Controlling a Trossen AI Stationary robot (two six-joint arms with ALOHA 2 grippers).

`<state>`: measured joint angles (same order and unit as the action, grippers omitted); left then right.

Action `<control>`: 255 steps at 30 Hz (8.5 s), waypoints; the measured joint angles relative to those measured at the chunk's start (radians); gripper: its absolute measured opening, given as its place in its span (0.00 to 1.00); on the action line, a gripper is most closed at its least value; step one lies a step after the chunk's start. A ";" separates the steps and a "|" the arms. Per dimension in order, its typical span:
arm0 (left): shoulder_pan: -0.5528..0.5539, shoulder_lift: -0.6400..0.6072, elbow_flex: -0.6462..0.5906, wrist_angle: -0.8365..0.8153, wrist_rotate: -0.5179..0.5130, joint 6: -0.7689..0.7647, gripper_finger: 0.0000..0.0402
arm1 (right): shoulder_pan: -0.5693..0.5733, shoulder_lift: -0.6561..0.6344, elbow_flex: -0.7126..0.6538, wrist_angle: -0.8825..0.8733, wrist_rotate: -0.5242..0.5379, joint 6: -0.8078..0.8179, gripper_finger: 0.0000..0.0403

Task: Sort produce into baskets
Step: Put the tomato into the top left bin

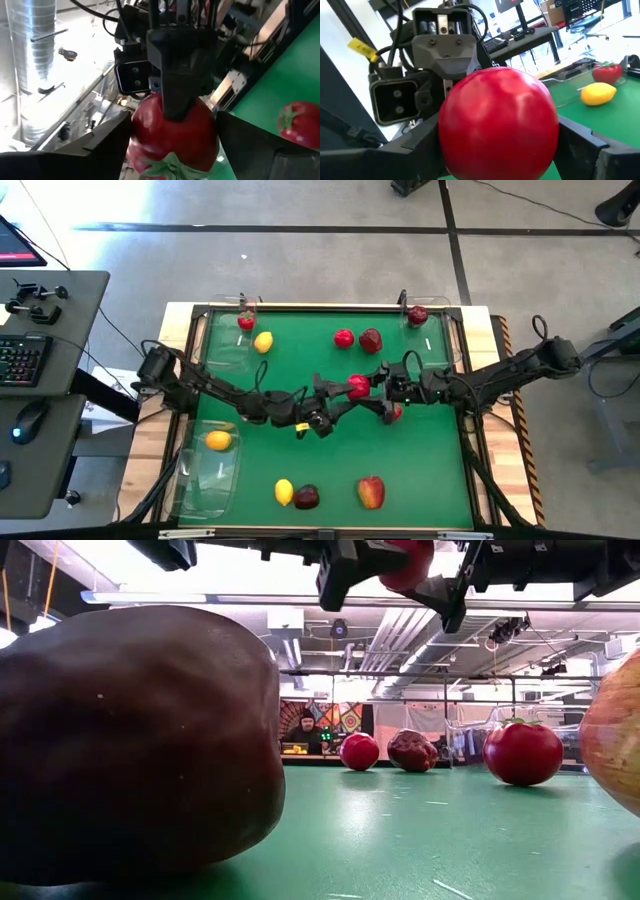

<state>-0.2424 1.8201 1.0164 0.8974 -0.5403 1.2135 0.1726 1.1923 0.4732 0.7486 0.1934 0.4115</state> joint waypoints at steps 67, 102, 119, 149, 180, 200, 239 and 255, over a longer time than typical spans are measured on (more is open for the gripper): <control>0.004 0.006 0.002 0.023 -0.046 -0.080 0.83 | 0.018 -0.001 0.003 0.037 -0.210 0.078 0.70; -0.059 -0.007 0.064 -0.057 0.041 -0.078 0.83 | 0.010 0.001 0.003 0.027 -0.145 0.033 0.70; -0.045 -0.006 0.066 -0.073 0.042 -0.076 0.82 | 0.011 0.001 0.003 0.060 -0.186 0.056 0.70; -0.025 -0.003 0.066 -0.092 0.049 -0.084 0.72 | 0.011 0.000 0.003 0.034 -0.116 0.107 0.86; 0.013 -0.006 0.062 -0.161 -0.039 -0.175 0.66 | 0.010 -0.203 0.003 -0.239 -0.053 -0.002 0.86; 0.104 -0.003 0.058 -0.328 -0.186 -0.296 0.65 | 0.012 -0.278 0.005 -0.440 0.024 -0.107 0.61; 0.301 -0.711 -0.311 -0.813 -0.230 -0.794 0.65 | 0.011 -0.277 0.004 -0.493 0.069 -0.125 0.18; 0.673 -0.900 -0.091 -1.580 -0.045 -1.298 0.65 | 0.010 -0.276 0.003 -0.497 0.070 -0.151 0.18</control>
<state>0.4311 0.9203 0.9251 -0.6830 -0.5848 -0.0847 0.1829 0.9161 0.4767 0.2520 0.2634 0.2604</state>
